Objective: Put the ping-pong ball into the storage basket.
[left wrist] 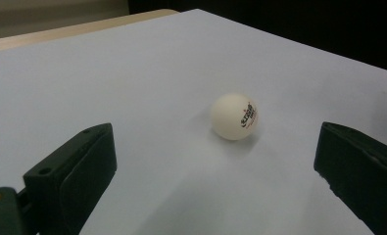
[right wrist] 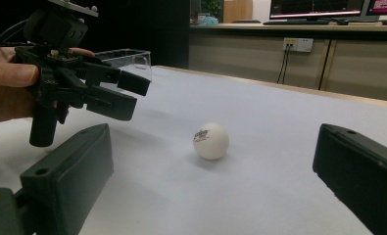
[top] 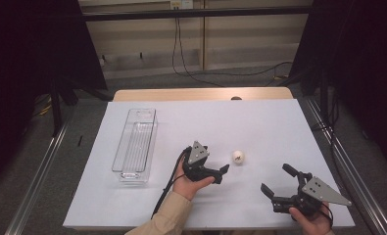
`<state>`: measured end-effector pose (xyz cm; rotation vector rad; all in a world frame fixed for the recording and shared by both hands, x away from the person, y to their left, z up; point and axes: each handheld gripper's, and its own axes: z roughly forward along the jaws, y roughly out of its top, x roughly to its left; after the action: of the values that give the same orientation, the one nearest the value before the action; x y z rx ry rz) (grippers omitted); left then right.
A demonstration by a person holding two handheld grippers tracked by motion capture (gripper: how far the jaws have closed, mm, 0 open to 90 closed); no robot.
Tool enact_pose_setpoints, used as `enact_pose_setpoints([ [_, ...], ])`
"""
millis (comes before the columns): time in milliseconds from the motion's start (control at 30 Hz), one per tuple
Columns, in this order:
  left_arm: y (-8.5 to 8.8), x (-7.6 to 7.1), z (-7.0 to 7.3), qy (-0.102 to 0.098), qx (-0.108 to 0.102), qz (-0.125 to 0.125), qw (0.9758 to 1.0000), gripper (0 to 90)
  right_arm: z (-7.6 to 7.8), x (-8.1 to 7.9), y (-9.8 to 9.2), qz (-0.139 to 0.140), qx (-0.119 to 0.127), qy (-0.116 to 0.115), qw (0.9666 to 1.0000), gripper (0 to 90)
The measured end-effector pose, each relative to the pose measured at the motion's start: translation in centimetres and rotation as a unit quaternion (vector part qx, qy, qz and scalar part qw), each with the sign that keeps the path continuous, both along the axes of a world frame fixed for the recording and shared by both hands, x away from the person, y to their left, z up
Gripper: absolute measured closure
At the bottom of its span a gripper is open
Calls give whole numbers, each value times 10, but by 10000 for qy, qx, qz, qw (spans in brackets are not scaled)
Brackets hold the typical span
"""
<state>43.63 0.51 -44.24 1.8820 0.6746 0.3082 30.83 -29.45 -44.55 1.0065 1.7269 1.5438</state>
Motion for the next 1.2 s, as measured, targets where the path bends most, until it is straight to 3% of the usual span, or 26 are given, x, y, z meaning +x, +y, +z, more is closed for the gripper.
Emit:
enact_pose_setpoints([
  [200, -4, 1, 1, 13, 59, 7, 10000, 23, 0, 0, 0, -8, -7, -8, 10000, 11],
  [267, -5, 2, 0, 33, -41, -51, 10000, 23, 0, 0, 0, -9, -6, 2, 10000, 11],
  [333, -6, 2, 1, 32, 56, 0, 10000, 22, 0, 0, 0, -18, -4, 5, 10000, 11],
  [633, -12, 4, 1, 34, 121, -97, 9999, 24, 0, 1, 0, -45, 11, 27, 10000, 11],
  [900, -16, 6, 0, 49, 89, -120, 9999, 25, -1, 1, 0, -41, 4, 21, 10000, 13],
  [933, -15, 6, 1, 42, 176, -135, 9997, 25, 0, 1, 1, -38, 13, 27, 10000, 13],
  [1067, -16, 7, 0, 46, 78, -124, 9999, 26, 0, 1, 1, -56, 22, 29, 10000, 13],
  [1200, -17, 7, 0, 48, 122, -117, 9998, 25, 0, 1, 1, -57, 20, 28, 10000, 14],
])
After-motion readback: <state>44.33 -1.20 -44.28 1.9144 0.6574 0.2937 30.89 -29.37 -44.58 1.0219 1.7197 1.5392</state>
